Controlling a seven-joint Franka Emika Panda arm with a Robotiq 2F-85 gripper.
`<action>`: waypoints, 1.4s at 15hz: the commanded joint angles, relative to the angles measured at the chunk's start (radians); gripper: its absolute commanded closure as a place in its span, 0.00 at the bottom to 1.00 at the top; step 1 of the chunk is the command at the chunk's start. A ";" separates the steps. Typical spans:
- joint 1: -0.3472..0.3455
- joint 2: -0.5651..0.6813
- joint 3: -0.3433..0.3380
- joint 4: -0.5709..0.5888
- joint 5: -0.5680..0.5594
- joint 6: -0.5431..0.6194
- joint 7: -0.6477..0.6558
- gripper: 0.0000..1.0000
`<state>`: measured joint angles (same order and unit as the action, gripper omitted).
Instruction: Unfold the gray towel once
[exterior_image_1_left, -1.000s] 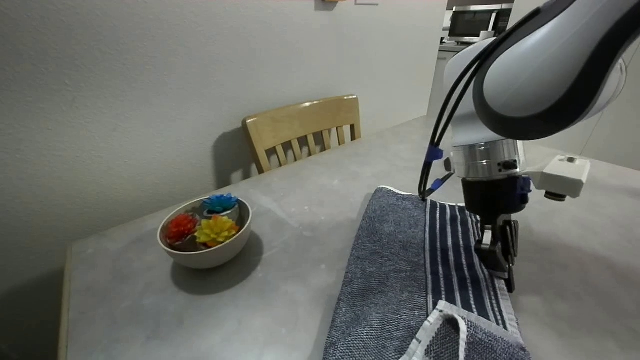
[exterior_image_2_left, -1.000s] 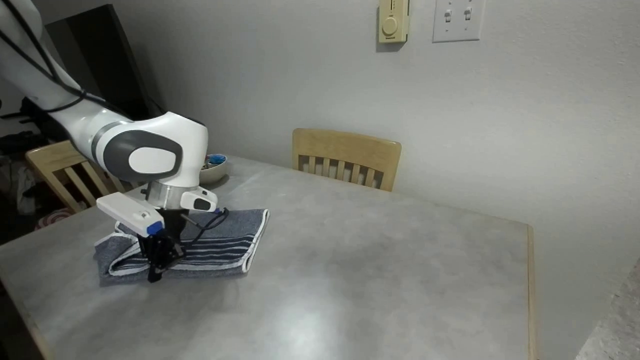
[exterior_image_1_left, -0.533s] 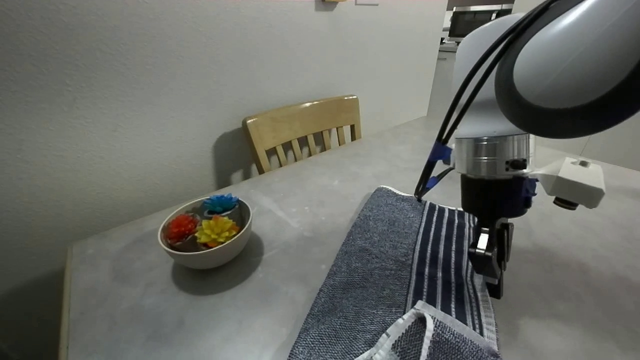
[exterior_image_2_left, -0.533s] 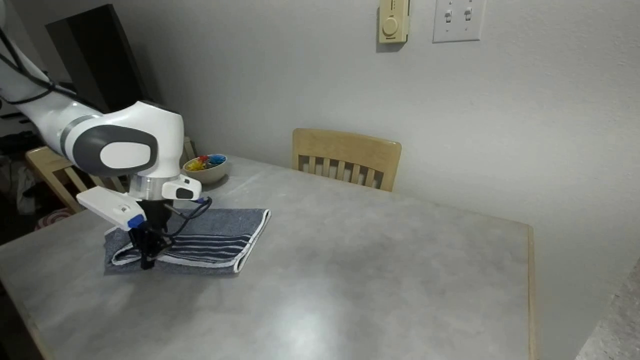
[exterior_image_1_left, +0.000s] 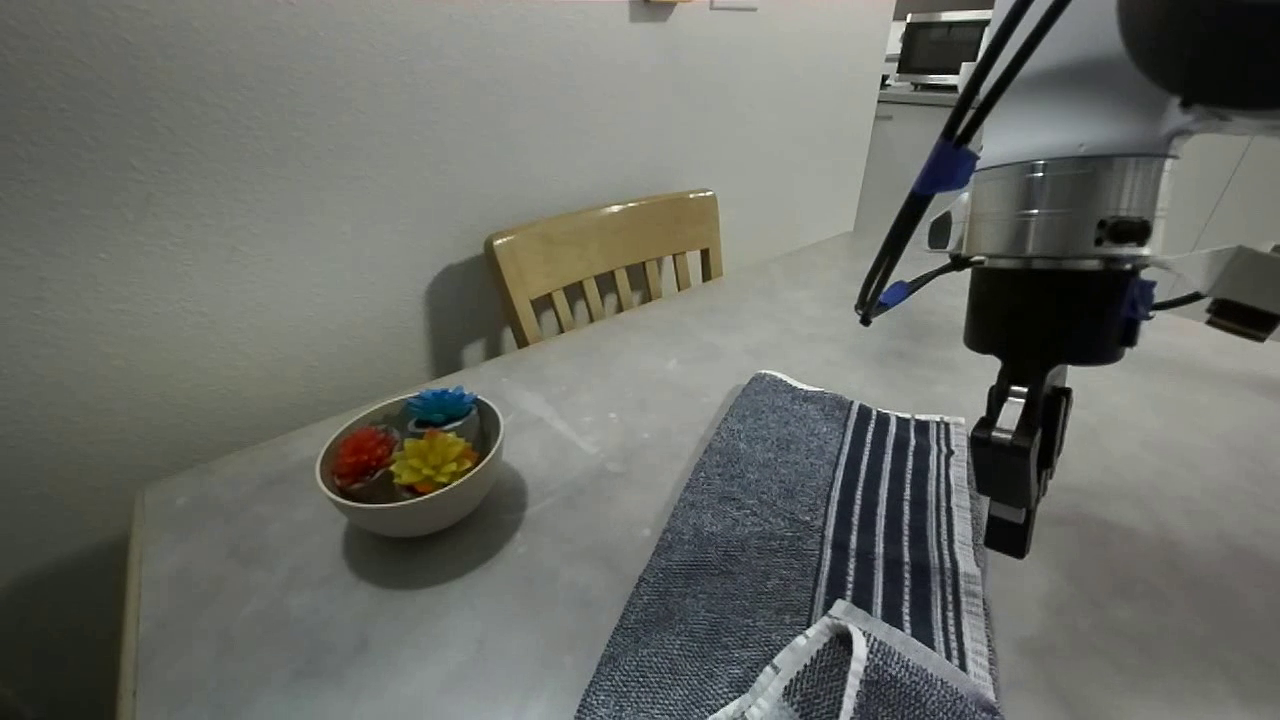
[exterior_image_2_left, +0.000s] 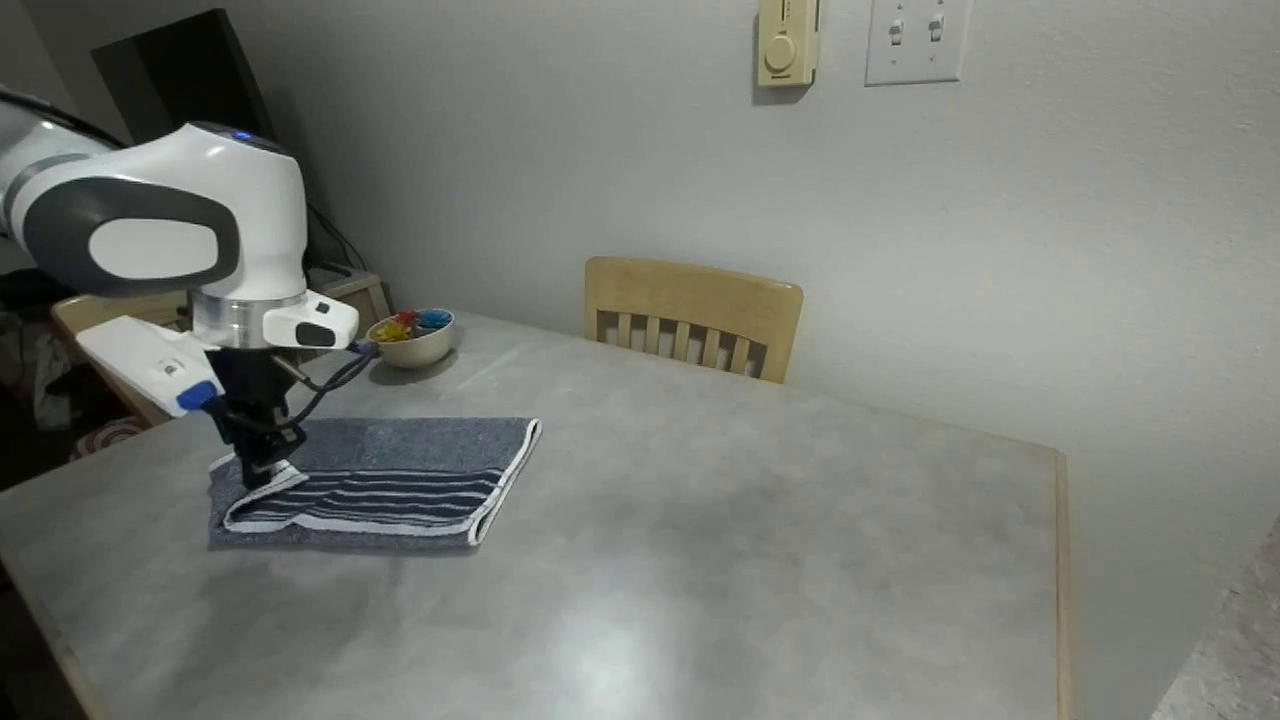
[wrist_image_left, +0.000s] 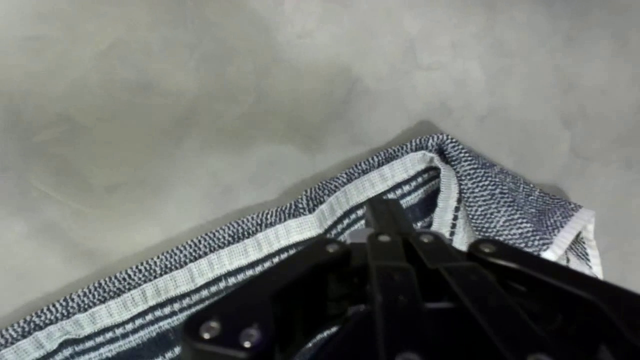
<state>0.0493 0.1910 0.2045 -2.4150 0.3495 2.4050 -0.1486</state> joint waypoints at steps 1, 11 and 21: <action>0.008 -0.018 -0.007 -0.023 0.036 0.017 -0.042 0.72; -0.132 -0.159 -0.124 -0.057 0.338 -0.057 -0.378 0.06; -0.148 -0.117 -0.262 -0.010 0.302 -0.083 -0.211 0.19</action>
<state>-0.1123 0.0406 -0.0541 -2.4414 0.7233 2.3624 -0.4237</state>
